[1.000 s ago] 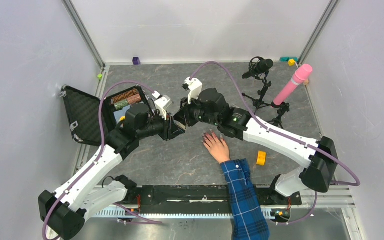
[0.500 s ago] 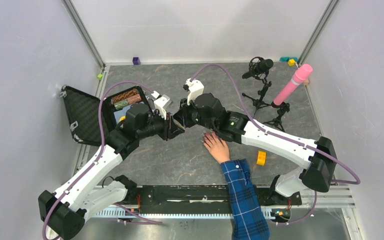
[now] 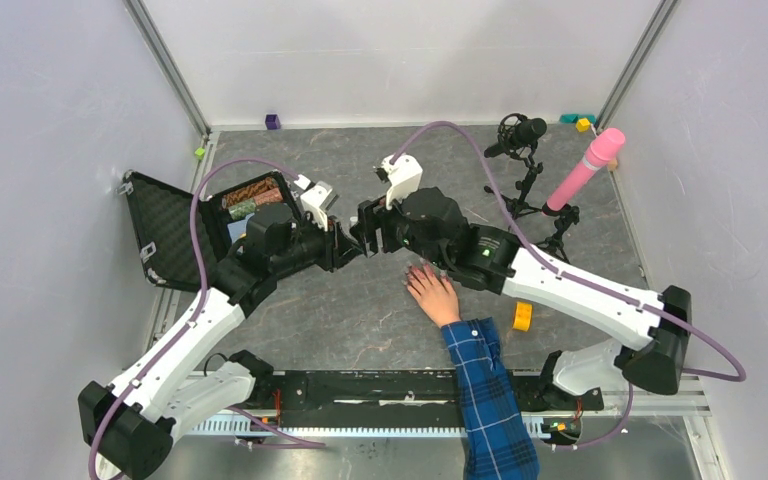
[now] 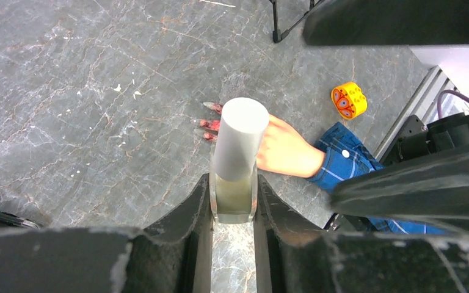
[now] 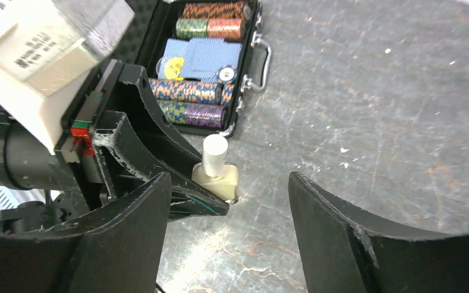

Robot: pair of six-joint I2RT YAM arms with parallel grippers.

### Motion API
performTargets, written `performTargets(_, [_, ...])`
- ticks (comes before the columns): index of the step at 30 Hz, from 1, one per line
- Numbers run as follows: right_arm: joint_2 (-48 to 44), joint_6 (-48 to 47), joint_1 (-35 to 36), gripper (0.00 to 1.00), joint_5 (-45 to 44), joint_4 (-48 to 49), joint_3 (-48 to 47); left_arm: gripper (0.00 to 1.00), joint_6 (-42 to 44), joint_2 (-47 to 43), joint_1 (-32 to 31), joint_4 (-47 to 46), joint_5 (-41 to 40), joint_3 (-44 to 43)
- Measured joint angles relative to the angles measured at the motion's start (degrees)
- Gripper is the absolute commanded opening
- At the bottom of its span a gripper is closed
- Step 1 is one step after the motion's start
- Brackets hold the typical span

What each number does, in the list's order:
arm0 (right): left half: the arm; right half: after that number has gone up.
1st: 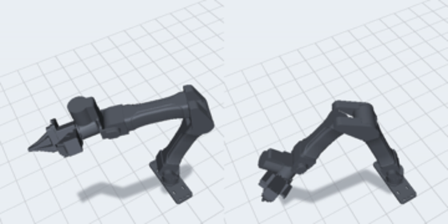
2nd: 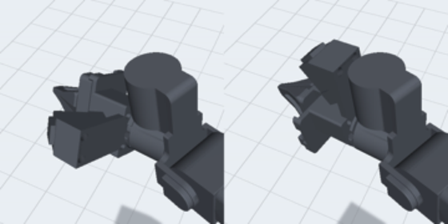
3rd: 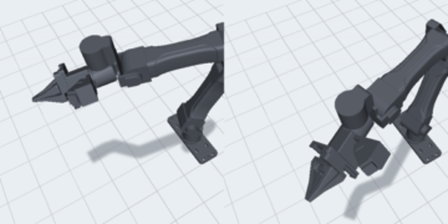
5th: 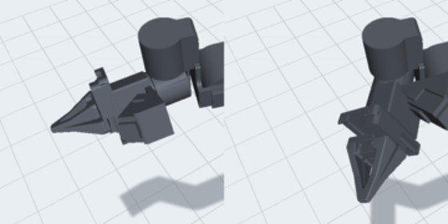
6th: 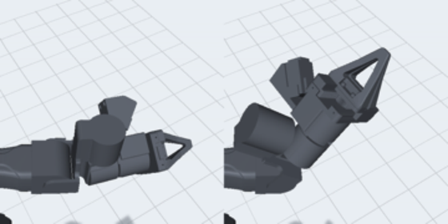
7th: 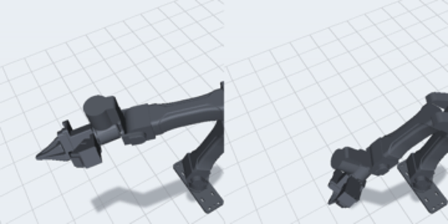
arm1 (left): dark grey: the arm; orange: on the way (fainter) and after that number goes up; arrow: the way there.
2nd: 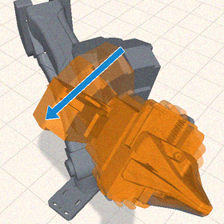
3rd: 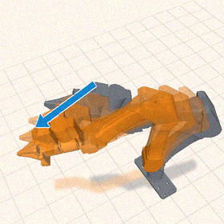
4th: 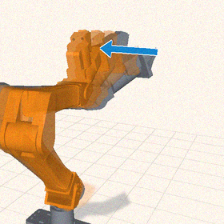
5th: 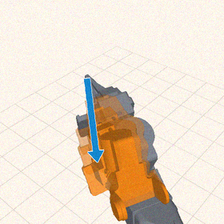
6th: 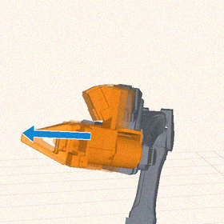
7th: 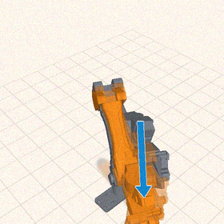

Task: Paint the nails
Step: Close the nail polish bottle.

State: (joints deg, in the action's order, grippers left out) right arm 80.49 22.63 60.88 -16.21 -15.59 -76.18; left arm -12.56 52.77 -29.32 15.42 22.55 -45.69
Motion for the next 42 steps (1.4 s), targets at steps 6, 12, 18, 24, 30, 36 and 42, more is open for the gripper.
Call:
performTargets(6, [-4.5, -2.21, -3.67, 0.86, -0.68, -0.39, 0.04, 0.02, -0.02, 0.13, 0.0, -0.83, 0.09, 0.0])
performTargets(12, [-9.62, -2.47, -15.41, 0.95, 9.64, 2.97, 5.14, 0.02, 0.0, 0.5, 0.0, -1.27, 1.25, 0.0])
performTargets(18, [-14.08, -2.34, -25.64, 0.97, 29.31, 11.67, 12.46, 0.02, -0.04, 0.85, 0.07, -4.46, 9.42, 0.02])
performTargets(24, [-16.28, 1.55, -30.67, 0.96, 50.6, 25.55, 18.01, 0.02, -1.97, 1.75, 0.07, -10.75, 21.86, 0.02])
performTargets(30, [-15.93, 7.04, -30.71, 0.93, 64.81, 36.48, 18.67, 0.02, -3.98, 3.02, 0.07, -13.57, 29.09, 0.02])
performTargets(36, [-14.56, 8.61, -28.04, 0.89, 68.15, 39.32, 18.67, 0.02, -4.81, 2.95, 0.07, -15.65, 32.0, 0.02])
performTargets(42, [-12.07, 7.28, -25.55, 0.83, 68.04, 36.98, 18.47, 0.02, -5.42, 2.95, 0.07, -16.33, 33.27, 0.02])
